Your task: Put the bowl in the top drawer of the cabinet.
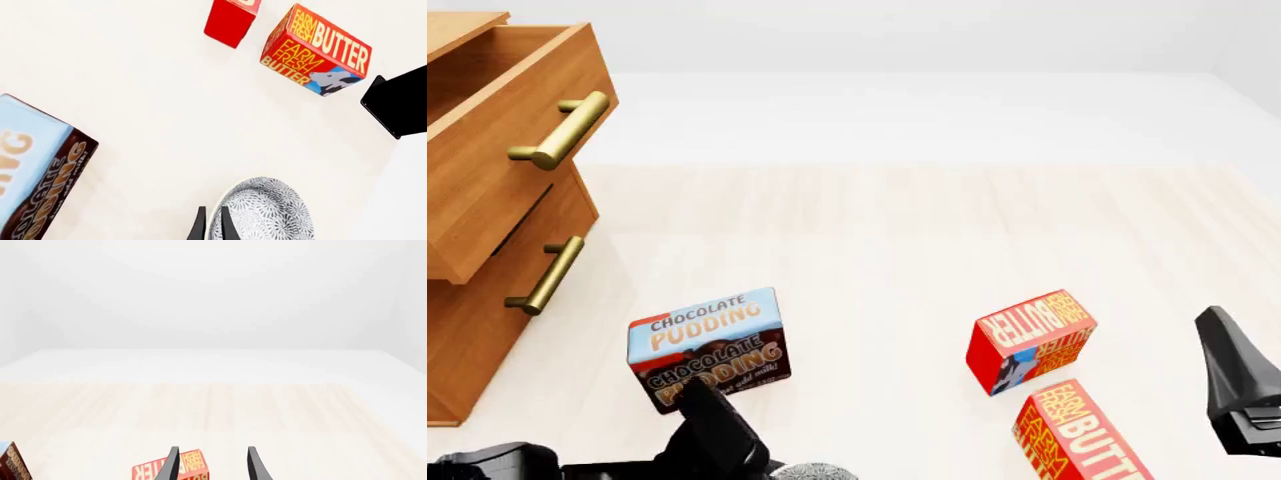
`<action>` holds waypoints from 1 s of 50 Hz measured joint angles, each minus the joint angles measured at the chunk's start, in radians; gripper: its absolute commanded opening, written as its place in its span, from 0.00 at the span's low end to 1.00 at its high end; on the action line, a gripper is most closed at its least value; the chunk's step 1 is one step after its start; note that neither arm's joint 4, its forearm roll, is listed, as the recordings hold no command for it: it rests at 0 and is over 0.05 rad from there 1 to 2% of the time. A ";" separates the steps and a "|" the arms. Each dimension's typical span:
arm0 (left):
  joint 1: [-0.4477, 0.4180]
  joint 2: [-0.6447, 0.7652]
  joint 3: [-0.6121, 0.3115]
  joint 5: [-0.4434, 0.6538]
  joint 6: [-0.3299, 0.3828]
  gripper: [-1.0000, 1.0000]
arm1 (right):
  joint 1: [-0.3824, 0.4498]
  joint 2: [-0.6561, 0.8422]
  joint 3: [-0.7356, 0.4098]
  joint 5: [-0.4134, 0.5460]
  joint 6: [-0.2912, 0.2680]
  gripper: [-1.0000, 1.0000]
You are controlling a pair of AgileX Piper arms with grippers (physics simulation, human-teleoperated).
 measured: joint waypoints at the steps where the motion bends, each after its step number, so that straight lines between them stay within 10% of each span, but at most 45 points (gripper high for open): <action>1: 0.003 -0.007 -0.002 0.005 0.004 0.00 | 0.000 0.000 0.000 0.000 0.000 1.00; 50: 0.221 -0.383 -0.171 0.271 0.249 0.00 | 0.010 0.000 0.000 -0.006 -0.003 1.00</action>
